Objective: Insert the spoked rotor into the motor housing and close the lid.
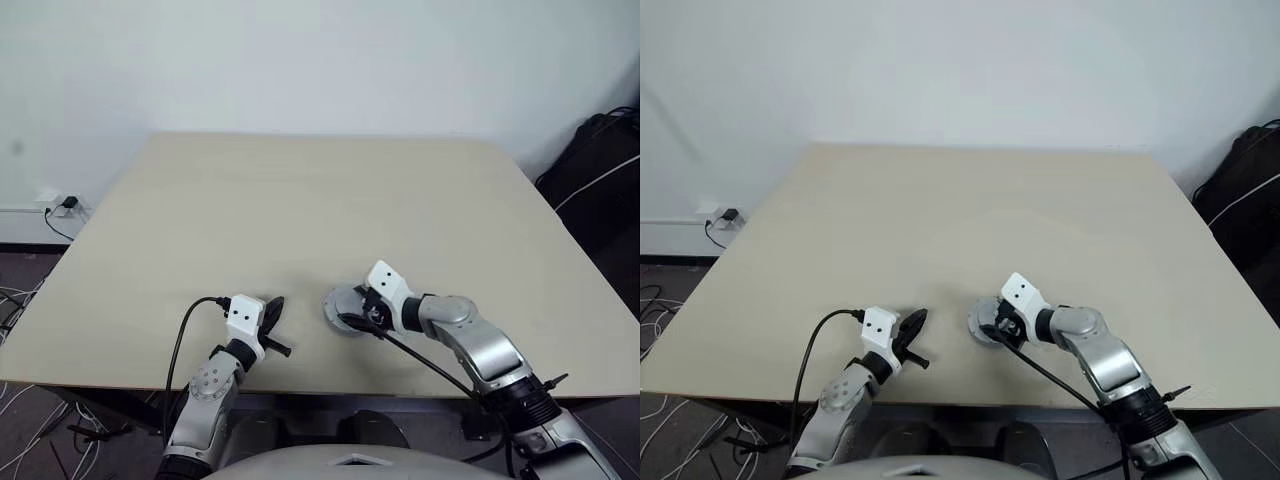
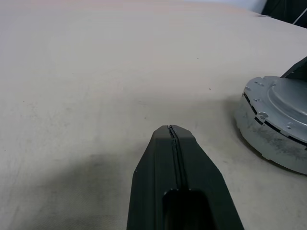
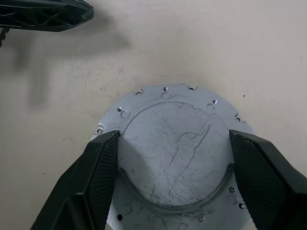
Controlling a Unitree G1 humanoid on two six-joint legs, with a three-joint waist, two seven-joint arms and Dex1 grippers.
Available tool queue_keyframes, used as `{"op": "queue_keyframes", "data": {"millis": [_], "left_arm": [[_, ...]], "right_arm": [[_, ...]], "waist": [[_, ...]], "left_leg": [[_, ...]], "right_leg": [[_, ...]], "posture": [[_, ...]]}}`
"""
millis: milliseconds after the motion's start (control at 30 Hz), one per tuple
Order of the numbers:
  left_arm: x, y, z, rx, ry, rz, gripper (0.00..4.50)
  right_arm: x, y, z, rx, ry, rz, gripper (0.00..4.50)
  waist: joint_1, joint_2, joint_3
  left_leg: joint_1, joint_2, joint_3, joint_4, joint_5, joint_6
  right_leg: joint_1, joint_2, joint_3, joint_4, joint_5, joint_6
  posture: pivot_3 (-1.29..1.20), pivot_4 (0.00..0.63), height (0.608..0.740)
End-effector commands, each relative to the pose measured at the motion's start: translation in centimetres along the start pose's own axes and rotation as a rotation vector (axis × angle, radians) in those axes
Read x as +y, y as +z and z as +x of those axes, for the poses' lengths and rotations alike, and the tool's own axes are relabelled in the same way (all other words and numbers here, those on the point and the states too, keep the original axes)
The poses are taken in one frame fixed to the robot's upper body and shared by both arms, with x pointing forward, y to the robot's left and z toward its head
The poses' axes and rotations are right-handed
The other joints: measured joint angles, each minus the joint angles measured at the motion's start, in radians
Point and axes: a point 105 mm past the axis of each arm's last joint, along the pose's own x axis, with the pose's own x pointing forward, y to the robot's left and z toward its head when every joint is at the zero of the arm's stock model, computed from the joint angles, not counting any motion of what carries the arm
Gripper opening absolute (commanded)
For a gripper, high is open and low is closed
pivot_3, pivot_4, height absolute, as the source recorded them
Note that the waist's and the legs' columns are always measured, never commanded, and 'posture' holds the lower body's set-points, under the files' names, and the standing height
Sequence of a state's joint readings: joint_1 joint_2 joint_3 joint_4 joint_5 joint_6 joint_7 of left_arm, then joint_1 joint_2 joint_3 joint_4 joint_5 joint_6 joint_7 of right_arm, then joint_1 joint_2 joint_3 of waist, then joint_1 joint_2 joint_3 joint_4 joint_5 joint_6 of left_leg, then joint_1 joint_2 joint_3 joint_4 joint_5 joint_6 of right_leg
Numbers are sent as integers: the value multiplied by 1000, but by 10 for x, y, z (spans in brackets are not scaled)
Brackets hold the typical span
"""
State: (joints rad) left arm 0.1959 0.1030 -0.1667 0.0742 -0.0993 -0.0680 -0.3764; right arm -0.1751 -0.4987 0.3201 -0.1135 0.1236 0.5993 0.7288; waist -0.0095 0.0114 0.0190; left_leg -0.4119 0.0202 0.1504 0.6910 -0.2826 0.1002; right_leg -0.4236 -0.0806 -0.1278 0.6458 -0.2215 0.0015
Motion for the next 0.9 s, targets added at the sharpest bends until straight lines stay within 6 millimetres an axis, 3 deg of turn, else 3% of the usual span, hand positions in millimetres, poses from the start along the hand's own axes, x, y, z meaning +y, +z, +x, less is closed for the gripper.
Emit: {"op": "queue_keyframes", "data": {"millis": [33, 333, 567, 900], "left_arm": [[-2, 17, 4, -64, -25, 22, 0], [-4, 23, 6, -83, -55, 43, 0], [-3, 47, 15, -175, -66, 119, 0], [-9, 39, 19, -128, -146, 148, 0]], "right_arm": [[-7, -8, -2, 75, -30, -28, 3226], [-8, -11, 0, 106, -49, -2, 3226], [-6, -9, 0, 80, -35, -68, 3226], [-13, -13, -1, 83, -82, -90, 3226]], "waist": [[0, 1, -1], [0, 1, -4], [1, 2, -6], [0, 2, -6]], "left_leg": [[0, 0, 0, 0, 0, 0], [0, 0, 0, 0, 0, 0], [0, 0, 0, 0, 0, 0], [1, 0, 1, 0, 1, -2]], "right_leg": [[0, 0, 0, 0, 0, 0], [0, 0, 0, 0, 0, 0], [1, -1, 0, 0, 1, 1], [0, -1, 0, -1, 2, 1]], "posture": [[0, 0, 740], [0, 0, 740], [0, 0, 740], [0, 0, 740]]}}
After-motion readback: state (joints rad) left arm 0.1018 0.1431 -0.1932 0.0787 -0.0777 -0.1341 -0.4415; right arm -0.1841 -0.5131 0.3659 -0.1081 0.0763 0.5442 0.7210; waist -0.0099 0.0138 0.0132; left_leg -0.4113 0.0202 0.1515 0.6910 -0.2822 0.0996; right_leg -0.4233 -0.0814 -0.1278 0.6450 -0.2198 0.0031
